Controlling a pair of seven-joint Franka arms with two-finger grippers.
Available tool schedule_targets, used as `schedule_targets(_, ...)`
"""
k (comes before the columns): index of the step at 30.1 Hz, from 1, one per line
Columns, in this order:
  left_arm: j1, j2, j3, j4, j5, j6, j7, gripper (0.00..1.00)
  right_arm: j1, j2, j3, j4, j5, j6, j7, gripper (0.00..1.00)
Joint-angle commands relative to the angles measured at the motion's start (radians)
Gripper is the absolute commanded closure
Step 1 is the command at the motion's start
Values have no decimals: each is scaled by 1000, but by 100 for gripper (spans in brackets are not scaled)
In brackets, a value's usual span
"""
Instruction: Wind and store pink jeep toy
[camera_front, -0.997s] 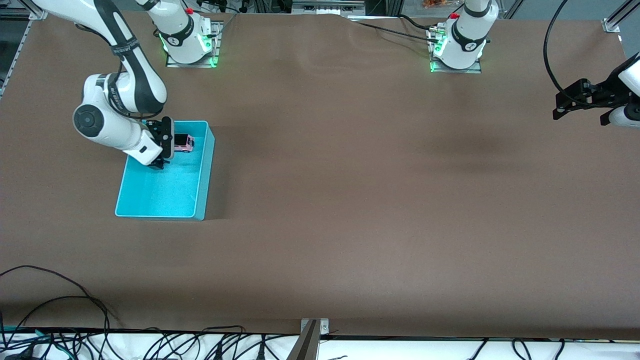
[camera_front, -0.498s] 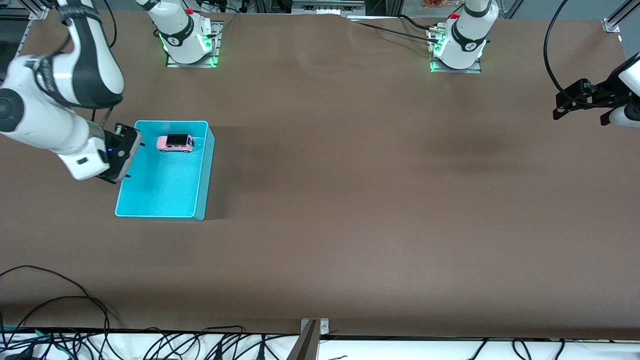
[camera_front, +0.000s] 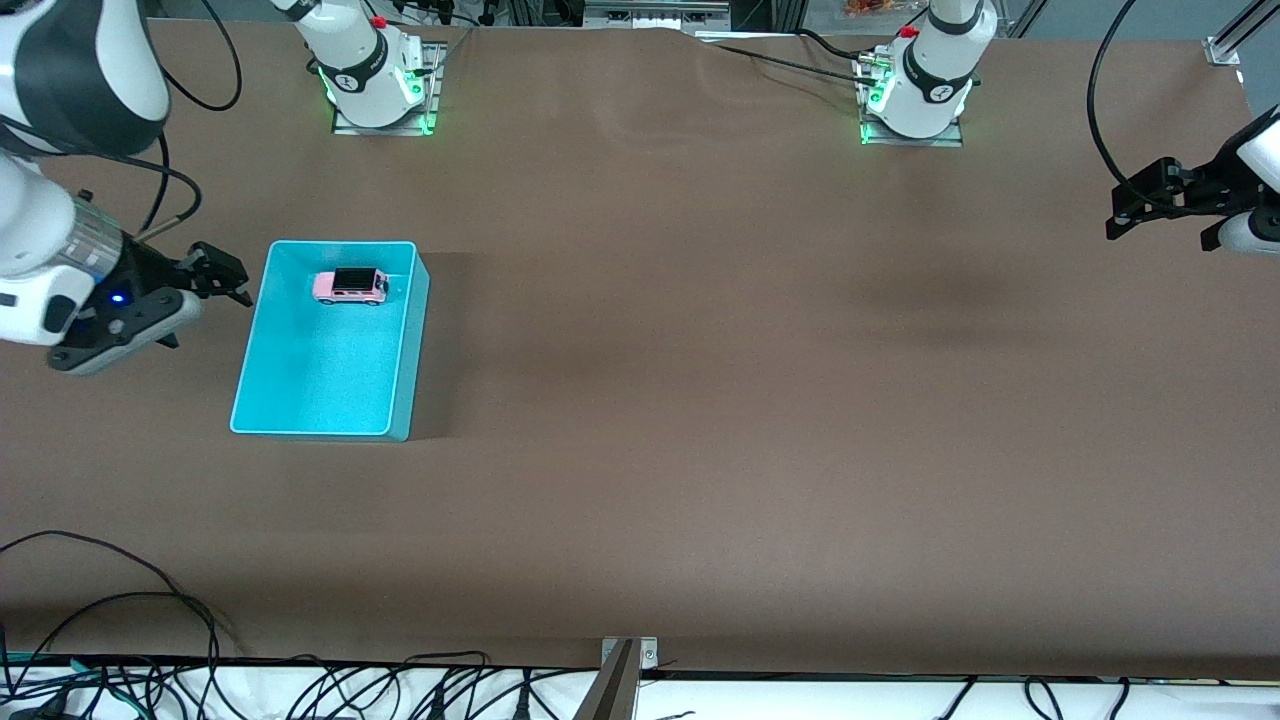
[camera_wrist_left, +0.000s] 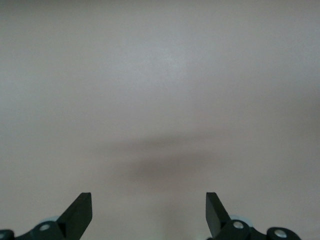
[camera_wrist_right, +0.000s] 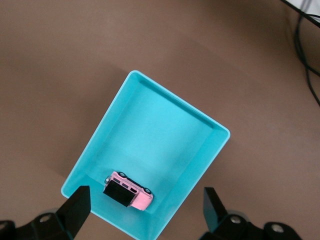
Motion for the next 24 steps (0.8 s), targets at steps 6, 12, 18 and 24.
schedule_targets(6,4,16,1,36,-21,-17,-7,0,-4,13,-4,116,-14,-108,243,0)
schedule_targets(12,4,16,1,36,-21,-17,-7,0,-2,10,0,116,-12,-151,461,0)
schedule_targets(18,6,16,1,36,-21,-17,-7,0,1,-6,20,116,-37,-153,734,0)
schedule_targets(24,6,16,1,36,-21,-17,-7,0,-6,-13,15,116,-35,-127,613,0)
